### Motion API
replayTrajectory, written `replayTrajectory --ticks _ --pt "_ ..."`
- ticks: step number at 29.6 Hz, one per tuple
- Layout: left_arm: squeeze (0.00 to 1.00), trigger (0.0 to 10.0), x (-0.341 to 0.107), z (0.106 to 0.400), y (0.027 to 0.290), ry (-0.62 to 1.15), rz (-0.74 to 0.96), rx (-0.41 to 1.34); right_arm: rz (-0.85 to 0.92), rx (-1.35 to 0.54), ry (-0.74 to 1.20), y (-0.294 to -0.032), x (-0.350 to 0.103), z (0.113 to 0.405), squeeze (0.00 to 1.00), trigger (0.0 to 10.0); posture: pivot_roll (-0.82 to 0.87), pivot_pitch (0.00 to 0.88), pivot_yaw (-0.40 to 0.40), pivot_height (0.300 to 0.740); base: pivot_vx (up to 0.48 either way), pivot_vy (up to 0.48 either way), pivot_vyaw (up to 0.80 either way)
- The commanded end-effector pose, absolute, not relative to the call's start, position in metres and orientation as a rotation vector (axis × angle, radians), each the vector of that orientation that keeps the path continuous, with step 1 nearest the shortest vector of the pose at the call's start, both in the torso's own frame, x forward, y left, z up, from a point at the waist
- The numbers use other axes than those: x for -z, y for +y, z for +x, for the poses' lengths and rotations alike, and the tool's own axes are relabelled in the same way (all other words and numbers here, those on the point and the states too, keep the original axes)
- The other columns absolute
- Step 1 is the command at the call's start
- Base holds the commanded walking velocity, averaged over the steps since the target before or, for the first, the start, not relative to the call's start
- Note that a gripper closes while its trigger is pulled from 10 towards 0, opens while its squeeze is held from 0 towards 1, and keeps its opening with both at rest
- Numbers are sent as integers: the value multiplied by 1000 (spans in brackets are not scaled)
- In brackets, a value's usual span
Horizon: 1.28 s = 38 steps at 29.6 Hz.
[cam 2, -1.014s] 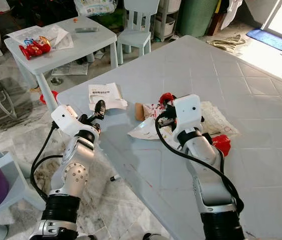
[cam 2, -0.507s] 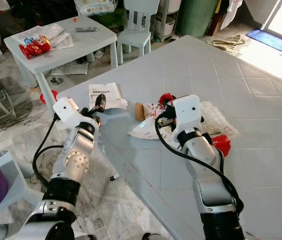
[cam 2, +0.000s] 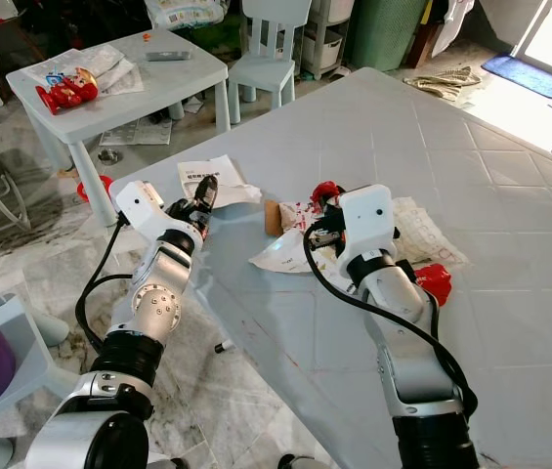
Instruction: Picking trash to rubbish bin
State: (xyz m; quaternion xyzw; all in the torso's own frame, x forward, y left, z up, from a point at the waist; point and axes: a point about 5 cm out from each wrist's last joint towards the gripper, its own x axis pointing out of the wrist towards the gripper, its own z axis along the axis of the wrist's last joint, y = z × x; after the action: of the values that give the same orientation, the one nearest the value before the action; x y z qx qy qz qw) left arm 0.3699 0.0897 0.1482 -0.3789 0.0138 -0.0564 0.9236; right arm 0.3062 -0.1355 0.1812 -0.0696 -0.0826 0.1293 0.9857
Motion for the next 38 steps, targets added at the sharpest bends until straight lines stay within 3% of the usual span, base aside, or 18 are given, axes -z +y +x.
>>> replayTrajectory --ticks 1,2,3,4,8,13,24,28,32,38 --pt "0 0 -153 369 64 46 -823 178 -145 -258 -172 -136 -183 304 0 0 -52 133 -85 740 0 0 0" --pt "0 7529 -153 368 63 49 -809 181 -145 -258 -172 -136 -183 304 0 0 -52 133 -85 740 0 0 0" --pt "0 7529 -153 368 63 48 -808 182 -145 -257 -172 -136 -183 304 0 0 -52 133 -85 740 0 0 0" --pt "0 10000 -154 367 61 42 -801 193 -145 -257 -172 -137 -183 304 0 0 -52 133 -85 740 0 0 0" --pt "0 10000 -157 363 56 27 -751 228 -145 -257 -172 -137 -183 304 0 0 -50 131 -83 740 0 0 0" --pt "0 10000 -162 358 54 -15 -557 308 -145 -261 -171 -136 -183 305 0 0 -43 127 -87 740 0 0 0" --pt "0 10000 -168 352 65 -59 -467 271 -144 -265 -176 -135 -183 306 0 0 -39 118 -84 740 0 0 0" --pt "0 10000 -173 350 71 -59 -614 186 -145 -265 -176 -135 -183 306 0 0 -33 114 -85 740 0 0 0" --pt "0 10000 -173 342 52 -12 -832 190 -143 -269 -180 -133 -184 307 0 0 -35 110 -83 740 0 0 0" --pt "0 10000 -157 327 33 117 -961 183 -142 -264 -181 -135 -184 307 0 0 -35 113 -79 740 0 0 0"
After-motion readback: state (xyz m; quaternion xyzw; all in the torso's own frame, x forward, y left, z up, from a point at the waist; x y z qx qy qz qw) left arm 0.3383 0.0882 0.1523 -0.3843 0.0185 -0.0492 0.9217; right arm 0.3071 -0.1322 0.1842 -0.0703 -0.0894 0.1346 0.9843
